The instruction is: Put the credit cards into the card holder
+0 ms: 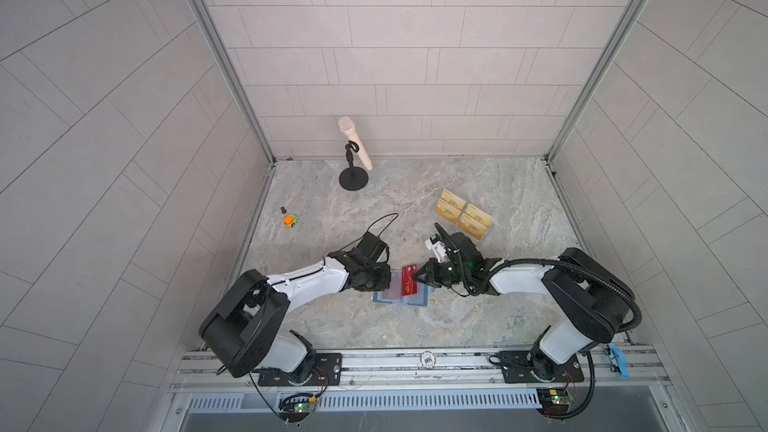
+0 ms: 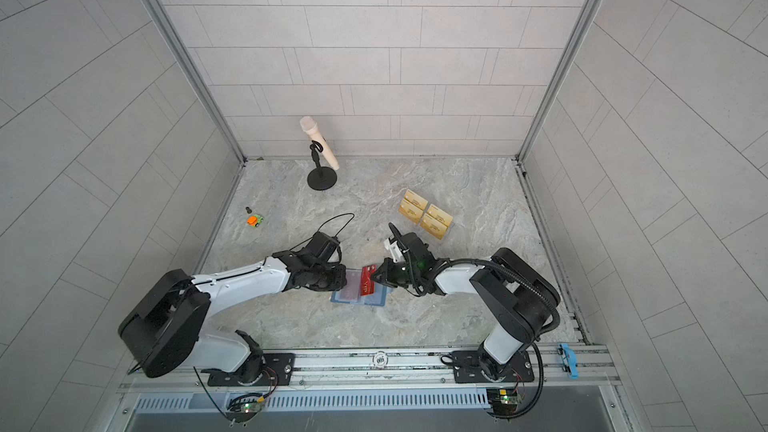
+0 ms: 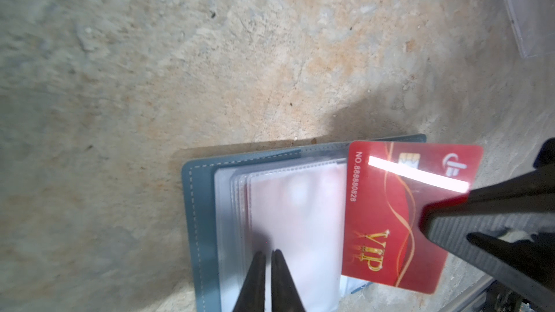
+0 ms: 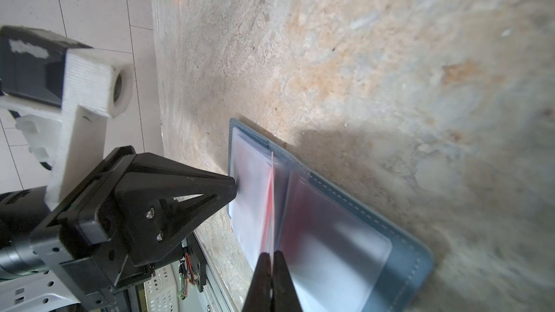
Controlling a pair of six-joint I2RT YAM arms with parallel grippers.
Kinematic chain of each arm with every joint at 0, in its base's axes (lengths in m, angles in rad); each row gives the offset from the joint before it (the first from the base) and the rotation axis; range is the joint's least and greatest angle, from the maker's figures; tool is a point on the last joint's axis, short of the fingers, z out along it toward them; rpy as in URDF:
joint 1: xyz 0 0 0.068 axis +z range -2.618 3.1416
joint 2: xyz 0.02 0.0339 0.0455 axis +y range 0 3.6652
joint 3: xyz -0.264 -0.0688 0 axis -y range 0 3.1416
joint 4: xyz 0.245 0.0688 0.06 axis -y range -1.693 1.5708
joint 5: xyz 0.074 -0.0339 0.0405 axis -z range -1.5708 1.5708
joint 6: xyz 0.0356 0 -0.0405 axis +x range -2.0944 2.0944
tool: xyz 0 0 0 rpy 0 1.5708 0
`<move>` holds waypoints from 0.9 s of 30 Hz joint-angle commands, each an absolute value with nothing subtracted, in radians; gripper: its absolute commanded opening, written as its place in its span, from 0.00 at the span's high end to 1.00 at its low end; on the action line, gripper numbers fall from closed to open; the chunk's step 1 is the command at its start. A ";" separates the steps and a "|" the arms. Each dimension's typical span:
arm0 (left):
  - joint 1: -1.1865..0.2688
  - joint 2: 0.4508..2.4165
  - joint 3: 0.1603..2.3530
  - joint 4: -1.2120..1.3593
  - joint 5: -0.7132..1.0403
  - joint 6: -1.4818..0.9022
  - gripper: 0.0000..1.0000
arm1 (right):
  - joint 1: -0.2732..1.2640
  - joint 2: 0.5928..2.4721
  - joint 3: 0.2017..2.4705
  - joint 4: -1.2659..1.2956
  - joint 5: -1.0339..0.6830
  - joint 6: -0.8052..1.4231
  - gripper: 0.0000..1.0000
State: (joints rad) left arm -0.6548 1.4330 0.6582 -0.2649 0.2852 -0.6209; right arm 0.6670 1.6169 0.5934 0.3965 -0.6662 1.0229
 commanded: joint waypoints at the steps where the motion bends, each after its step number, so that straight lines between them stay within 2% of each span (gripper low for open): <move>1: -0.658 1.434 0.669 -0.295 0.270 -0.617 0.88 | 0.668 1.603 0.591 0.407 -0.670 1.042 1.00; 27: -0.658 1.436 0.671 -0.295 0.274 -0.619 0.87 | 0.670 1.619 0.569 0.447 -0.669 1.076 1.00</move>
State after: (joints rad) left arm -0.6548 1.4330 0.6582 -0.2653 0.2859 -0.6209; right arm 0.6670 1.6104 0.5808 0.4221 -0.6701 1.0576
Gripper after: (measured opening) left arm 0.124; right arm 0.055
